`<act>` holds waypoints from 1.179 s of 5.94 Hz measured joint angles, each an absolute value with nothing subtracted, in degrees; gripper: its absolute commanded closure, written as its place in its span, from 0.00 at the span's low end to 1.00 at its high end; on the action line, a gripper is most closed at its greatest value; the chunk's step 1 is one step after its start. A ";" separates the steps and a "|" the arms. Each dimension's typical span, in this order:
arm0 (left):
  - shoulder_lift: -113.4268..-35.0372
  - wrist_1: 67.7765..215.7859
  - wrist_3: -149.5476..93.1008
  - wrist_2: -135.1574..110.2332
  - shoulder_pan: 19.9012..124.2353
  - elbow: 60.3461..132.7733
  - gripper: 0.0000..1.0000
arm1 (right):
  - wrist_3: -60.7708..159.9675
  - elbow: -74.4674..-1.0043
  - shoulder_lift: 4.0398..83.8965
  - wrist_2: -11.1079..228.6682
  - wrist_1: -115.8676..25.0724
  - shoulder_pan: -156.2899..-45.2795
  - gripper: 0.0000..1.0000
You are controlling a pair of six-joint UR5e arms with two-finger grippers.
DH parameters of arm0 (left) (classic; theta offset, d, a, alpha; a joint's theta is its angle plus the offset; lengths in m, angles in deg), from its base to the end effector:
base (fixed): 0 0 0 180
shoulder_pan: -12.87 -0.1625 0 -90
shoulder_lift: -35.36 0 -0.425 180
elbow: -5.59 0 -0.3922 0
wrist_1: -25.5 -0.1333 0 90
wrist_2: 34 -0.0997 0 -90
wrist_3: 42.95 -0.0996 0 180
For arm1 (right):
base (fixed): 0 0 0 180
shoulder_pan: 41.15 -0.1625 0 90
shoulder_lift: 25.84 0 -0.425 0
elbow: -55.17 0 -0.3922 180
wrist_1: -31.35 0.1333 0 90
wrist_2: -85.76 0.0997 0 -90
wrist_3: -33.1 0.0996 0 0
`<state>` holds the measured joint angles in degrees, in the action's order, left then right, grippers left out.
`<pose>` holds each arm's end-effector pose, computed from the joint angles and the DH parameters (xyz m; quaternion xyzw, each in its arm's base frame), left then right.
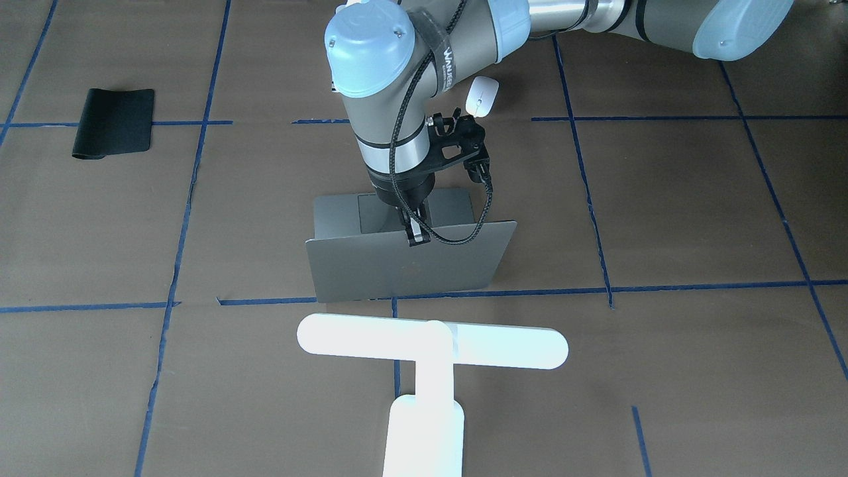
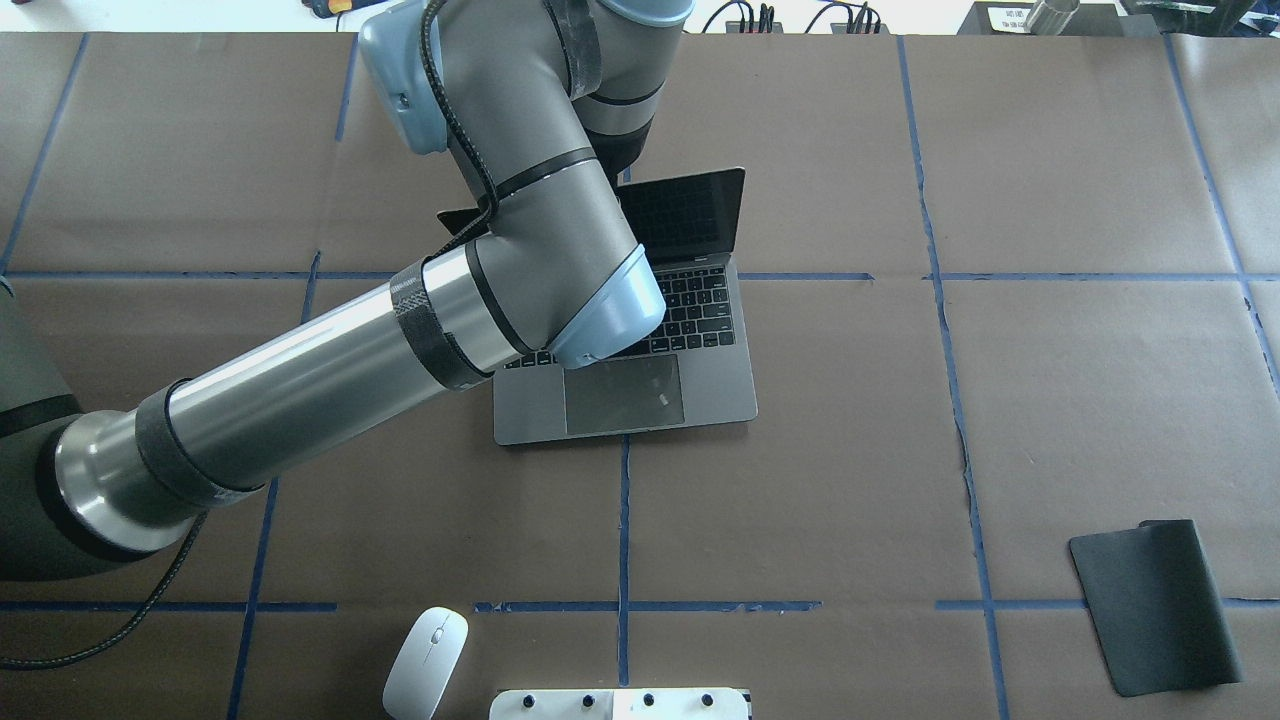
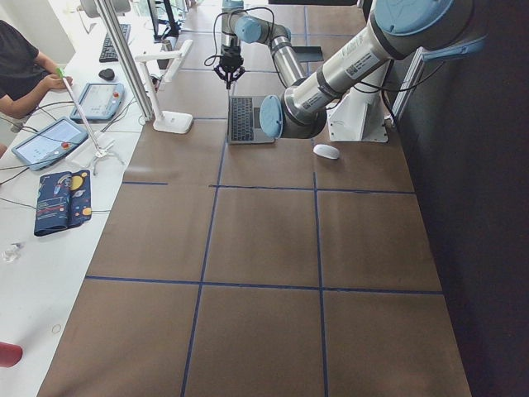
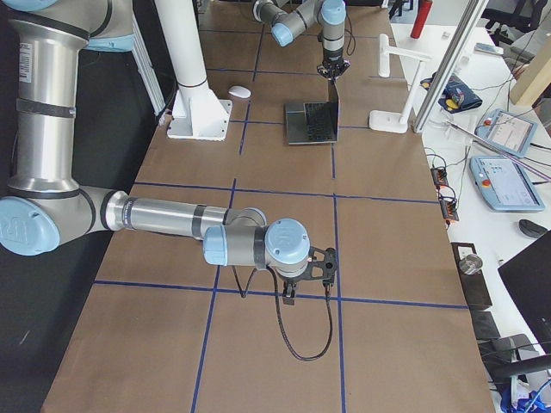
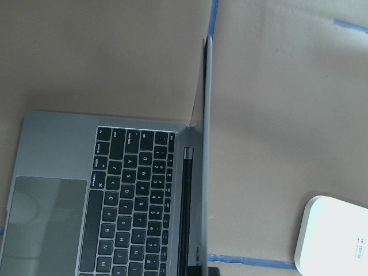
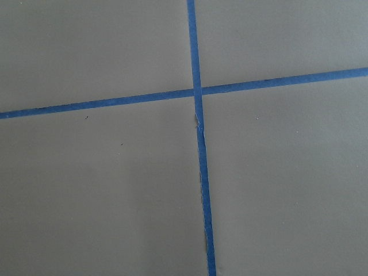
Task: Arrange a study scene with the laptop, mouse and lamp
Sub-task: 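Carry the laptop with the left gripper to the table center and lower it, then open the left gripper and lift it off the laptop while the right arm approaches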
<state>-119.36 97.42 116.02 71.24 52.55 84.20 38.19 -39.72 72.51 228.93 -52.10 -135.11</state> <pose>0.5130 -0.5648 0.0503 -0.1981 0.2584 -0.7440 0.5835 0.0833 -0.4278 0.6609 0.0197 -0.4476 0.0585 0.8921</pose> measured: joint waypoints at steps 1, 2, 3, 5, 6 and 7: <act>-119.35 97.56 115.13 71.22 52.50 84.25 0.00 | 38.19 -39.74 72.51 228.93 -52.13 -135.11 0.00; -119.24 97.55 113.26 71.21 52.58 85.20 0.00 | 38.19 -39.82 72.51 228.96 -52.12 -135.11 0.00; -119.07 97.24 110.51 71.26 52.83 87.26 0.00 | 38.19 -40.00 72.45 229.00 -52.08 -135.11 0.00; -115.95 94.46 103.18 71.71 53.26 95.40 0.00 | 38.91 -41.01 72.41 228.60 -51.85 -135.09 0.00; -112.38 93.32 98.32 72.69 53.38 101.29 0.00 | 41.18 -42.56 72.38 228.02 -51.48 -134.17 0.00; -107.51 92.84 91.72 74.17 53.41 108.16 0.00 | 45.75 -44.98 72.41 226.87 -50.53 -131.59 0.00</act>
<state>-107.51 92.84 91.72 74.17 53.41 108.16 45.75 -44.98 72.41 226.87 -50.53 -131.59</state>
